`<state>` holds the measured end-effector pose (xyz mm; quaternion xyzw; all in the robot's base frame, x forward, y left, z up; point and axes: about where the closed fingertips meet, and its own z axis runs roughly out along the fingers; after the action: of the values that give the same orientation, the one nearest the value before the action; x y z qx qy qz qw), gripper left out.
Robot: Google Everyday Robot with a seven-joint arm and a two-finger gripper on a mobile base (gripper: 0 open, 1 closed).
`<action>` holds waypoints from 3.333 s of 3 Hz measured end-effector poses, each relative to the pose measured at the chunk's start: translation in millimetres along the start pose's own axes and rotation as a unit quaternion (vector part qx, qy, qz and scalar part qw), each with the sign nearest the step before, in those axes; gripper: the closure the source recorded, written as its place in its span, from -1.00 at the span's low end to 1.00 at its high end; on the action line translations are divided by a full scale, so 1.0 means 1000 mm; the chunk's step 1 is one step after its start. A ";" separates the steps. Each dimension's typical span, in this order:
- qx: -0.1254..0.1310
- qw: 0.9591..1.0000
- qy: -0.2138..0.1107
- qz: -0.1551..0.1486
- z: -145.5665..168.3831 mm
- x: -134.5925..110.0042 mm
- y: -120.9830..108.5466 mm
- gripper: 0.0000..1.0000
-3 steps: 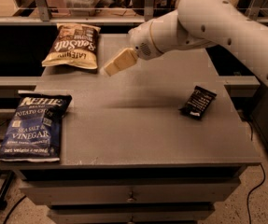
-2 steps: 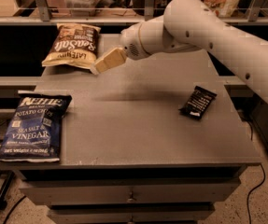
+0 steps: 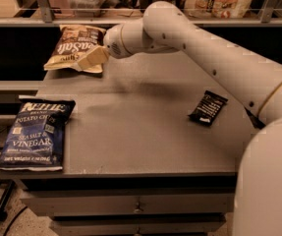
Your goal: Move brown chip bag near blue chip bag
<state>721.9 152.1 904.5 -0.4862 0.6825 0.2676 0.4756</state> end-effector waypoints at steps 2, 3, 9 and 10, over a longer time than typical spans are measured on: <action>-0.027 1.000 0.007 -0.005 0.054 -0.005 0.003 -1.00; -0.037 0.999 0.013 0.005 0.073 0.002 0.002 -1.00; -0.076 0.995 0.020 -0.065 0.004 -0.036 0.040 1.00; -0.114 0.990 0.026 -0.080 -0.012 -0.039 0.063 1.00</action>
Offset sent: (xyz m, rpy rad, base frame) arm 0.0293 0.0695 -0.0290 -0.0264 0.0367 0.0779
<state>662.7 182.4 938.6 -0.5970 0.6183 0.2919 0.4196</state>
